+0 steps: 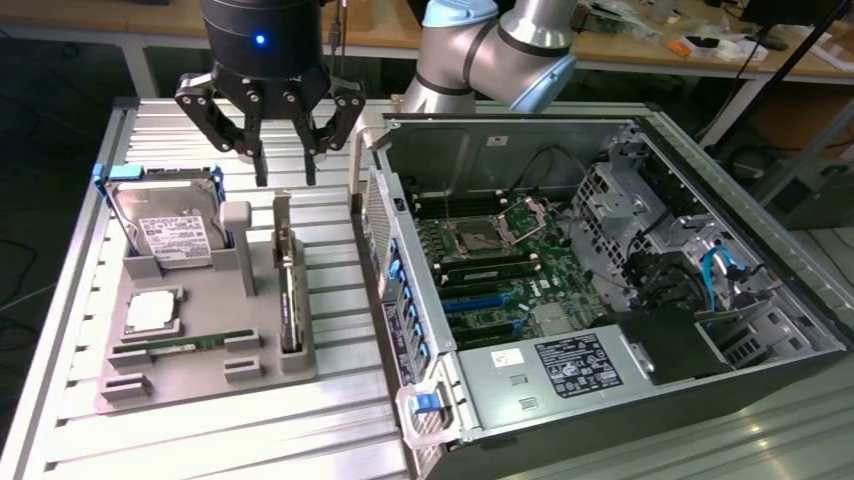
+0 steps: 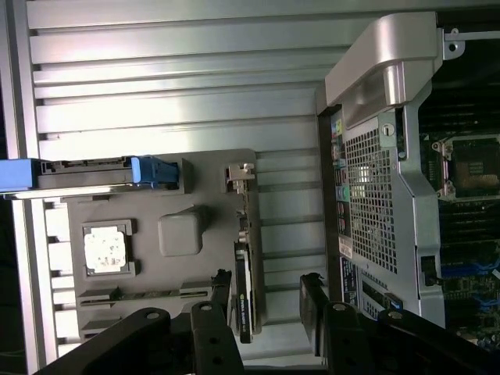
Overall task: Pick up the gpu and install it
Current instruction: 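Pick up the gpu and move the gpu toward the slot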
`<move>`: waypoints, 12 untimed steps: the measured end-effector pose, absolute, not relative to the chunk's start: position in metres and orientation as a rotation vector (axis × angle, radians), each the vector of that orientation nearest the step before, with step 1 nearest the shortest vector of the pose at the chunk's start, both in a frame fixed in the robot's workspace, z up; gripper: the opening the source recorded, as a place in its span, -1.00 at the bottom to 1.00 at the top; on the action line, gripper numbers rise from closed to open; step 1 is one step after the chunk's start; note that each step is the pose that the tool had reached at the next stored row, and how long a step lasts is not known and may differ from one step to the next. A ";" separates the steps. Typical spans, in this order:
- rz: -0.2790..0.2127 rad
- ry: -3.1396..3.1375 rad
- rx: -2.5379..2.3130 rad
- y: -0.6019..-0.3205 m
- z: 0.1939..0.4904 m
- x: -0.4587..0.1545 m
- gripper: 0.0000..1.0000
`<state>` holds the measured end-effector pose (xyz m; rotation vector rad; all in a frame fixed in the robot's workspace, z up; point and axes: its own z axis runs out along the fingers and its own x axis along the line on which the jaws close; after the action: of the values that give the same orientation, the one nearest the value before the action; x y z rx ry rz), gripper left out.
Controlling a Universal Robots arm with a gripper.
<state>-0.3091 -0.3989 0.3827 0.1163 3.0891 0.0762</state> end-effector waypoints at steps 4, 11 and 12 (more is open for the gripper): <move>0.076 3.089 0.118 -0.399 0.379 -0.309 -0.04; 0.076 3.089 0.119 -0.400 0.372 -0.309 -0.04; 0.076 3.089 0.119 -0.400 0.370 -0.309 -0.04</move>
<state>-0.3095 -0.3999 0.3704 0.1191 3.0889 0.0762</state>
